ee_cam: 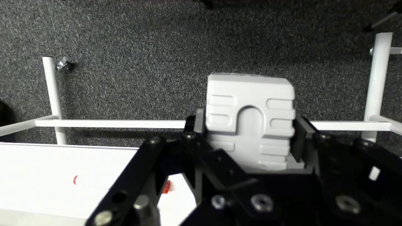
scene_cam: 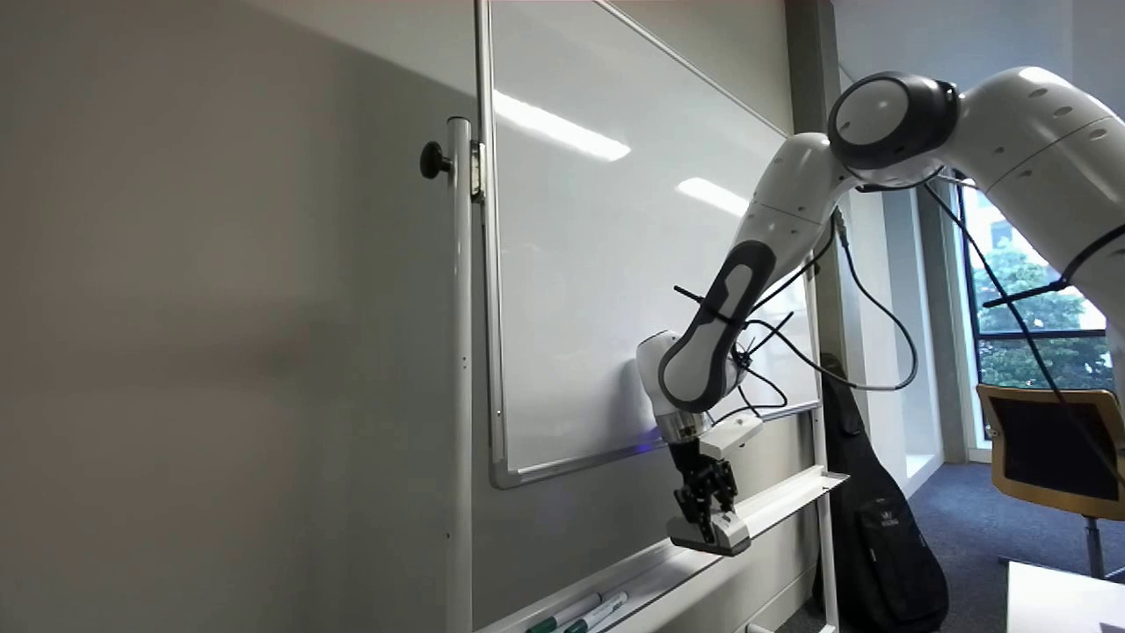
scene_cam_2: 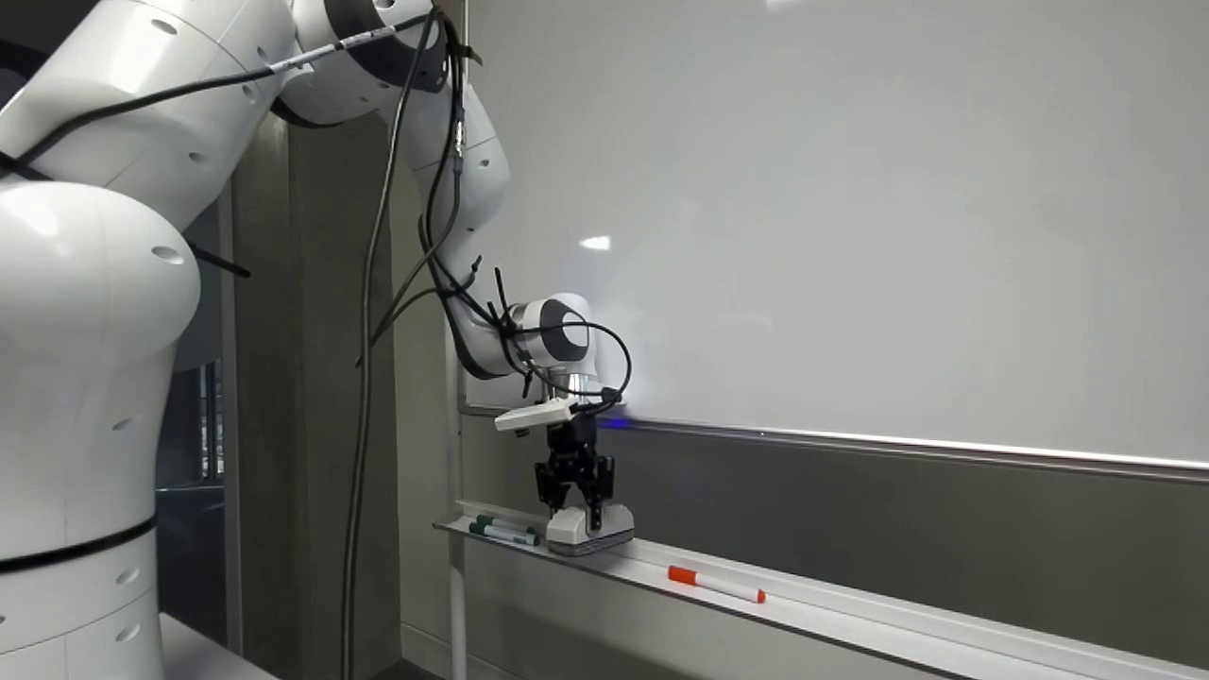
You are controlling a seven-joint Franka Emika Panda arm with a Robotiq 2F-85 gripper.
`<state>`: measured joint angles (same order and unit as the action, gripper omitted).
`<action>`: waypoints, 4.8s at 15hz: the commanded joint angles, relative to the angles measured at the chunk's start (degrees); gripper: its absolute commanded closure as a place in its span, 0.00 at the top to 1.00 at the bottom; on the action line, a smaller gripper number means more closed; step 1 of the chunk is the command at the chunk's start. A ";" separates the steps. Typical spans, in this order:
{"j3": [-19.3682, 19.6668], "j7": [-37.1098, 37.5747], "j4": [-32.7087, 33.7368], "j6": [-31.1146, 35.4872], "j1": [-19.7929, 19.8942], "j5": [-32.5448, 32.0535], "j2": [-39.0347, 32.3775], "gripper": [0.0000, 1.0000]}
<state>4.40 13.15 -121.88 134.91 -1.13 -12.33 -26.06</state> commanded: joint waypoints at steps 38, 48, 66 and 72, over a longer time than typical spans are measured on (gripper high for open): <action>1.04 -2.05 -2.27 16.46 -3.40 2.85 -3.84 0.38; 4.86 2.44 -6.28 23.37 -7.96 -1.79 0.53 0.38; 4.16 1.08 -4.88 23.63 -7.68 0.35 -3.95 0.38; 3.74 0.67 -4.83 23.00 -7.38 0.76 -3.90 0.94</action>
<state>8.16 14.74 -127.20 158.56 -8.48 -12.24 -29.53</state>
